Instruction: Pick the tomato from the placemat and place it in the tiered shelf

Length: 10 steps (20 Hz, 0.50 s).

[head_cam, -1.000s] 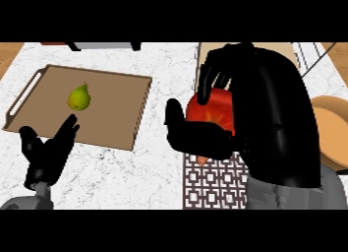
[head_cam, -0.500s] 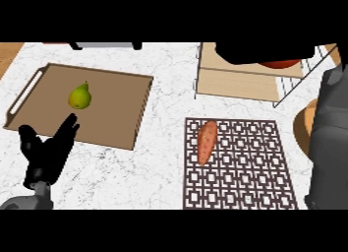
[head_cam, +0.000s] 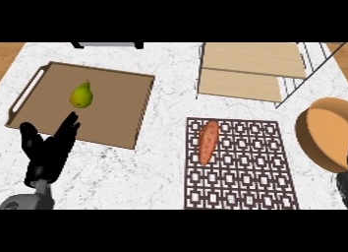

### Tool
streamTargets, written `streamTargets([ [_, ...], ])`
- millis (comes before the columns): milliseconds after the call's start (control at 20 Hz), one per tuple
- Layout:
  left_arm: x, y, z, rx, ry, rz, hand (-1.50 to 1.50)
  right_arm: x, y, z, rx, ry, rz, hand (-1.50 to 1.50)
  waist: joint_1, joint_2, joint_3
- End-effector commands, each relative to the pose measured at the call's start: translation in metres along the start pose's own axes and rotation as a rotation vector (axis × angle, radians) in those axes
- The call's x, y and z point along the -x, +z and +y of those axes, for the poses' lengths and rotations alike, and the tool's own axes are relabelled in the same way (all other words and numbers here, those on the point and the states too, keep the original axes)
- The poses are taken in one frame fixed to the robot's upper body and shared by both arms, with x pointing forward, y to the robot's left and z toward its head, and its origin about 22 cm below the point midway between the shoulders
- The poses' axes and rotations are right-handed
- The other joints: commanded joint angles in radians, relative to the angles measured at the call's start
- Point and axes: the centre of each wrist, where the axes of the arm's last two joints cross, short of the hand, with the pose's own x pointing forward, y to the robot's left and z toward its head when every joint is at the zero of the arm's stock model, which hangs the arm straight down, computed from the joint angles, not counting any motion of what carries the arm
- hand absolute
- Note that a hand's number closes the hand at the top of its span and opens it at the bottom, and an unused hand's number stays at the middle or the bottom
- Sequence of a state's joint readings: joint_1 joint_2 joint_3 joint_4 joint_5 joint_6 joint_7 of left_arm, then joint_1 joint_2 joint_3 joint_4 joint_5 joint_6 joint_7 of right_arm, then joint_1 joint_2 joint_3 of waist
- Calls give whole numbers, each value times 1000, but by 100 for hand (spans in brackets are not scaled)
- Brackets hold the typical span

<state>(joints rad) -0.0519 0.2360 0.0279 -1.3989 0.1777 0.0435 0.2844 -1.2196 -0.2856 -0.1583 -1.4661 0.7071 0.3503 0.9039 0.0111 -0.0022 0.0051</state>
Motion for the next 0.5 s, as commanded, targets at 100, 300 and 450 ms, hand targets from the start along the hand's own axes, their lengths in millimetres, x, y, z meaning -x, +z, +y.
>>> streamTargets([
  [100, 6, 4, 0, 18, -3, 54, 0, 3, -35, 15, -59, 73, 17, 150, 10, 6, -6],
  [300, 1, 3, 3, 4, 9, 68, 0, 33, -47, 22, -58, 86, 0, 150, 2, 5, -5],
  [450, 5, -10, -6, 26, 6, 64, 0, 45, -59, 44, -36, 122, -7, 150, 4, 10, -6],
])
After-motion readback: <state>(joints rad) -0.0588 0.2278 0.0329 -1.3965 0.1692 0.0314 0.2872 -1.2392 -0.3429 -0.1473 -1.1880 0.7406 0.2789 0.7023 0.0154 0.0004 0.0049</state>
